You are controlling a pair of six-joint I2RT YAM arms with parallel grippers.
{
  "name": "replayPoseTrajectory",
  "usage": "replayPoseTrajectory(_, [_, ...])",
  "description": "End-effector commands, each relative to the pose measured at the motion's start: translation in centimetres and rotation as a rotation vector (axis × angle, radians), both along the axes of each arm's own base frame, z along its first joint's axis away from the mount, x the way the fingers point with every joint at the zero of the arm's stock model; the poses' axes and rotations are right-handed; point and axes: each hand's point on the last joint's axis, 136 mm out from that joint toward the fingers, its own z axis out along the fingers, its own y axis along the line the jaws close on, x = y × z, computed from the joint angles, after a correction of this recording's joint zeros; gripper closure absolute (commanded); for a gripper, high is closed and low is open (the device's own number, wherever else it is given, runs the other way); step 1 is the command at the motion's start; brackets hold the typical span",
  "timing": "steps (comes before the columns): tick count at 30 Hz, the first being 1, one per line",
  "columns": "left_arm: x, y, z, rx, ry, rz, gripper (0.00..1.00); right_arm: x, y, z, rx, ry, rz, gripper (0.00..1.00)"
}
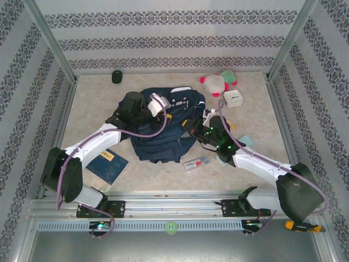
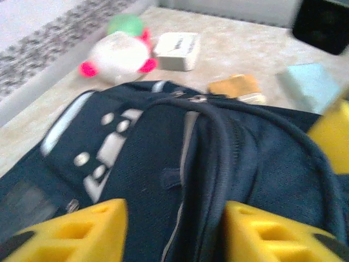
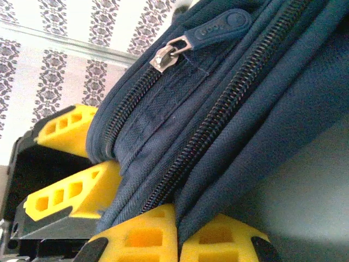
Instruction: Pack the student bag
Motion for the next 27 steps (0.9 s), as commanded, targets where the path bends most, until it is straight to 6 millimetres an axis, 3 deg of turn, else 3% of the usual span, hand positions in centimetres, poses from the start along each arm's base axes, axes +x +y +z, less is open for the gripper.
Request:
replayPoseTrajectory(1, [0.6, 4.8, 3.8, -0.022, 0.013, 0.299, 0.45, 1.4, 0.5, 5.2, 0.084, -0.160, -0.131, 1.00])
replayPoseTrajectory(3, [-1.2, 6.2, 4.4, -0.096, 0.104, 0.400, 0.46, 1.3, 1.3, 6.0, 0.084, -0.196, -0.159, 1.00])
replayPoseTrajectory(6, [-4.3, 8.1, 3.6, -0.192, 0.250, 0.560, 0.48, 1.4, 2.3, 6.7, 0.078, -0.239, -0.201, 1.00])
replayPoseTrajectory(11, [-10.0, 8.1, 1.8, -0.236, 0.428, 0.635, 0.49, 1.5, 4.2, 6.9, 0.108, -0.260, -0.205, 1.00])
replayPoseTrajectory(14, [-12.2, 7.5, 0.7, -0.239, 0.528, 0.678, 0.49, 1.4, 4.7, 6.9, 0.108, -0.263, -0.210, 1.00])
replayPoseTrajectory(21, [-13.6, 5.2, -3.2, -0.186, 0.685, 0.756, 0.47, 1.5, 5.5, 7.3, 0.113, -0.269, -0.206, 1.00])
replayPoseTrajectory(27, [-12.8, 3.0, -3.6, -0.166, 0.654, 0.786, 0.45, 1.6, 5.7, 7.9, 0.115, -0.282, -0.198, 1.00])
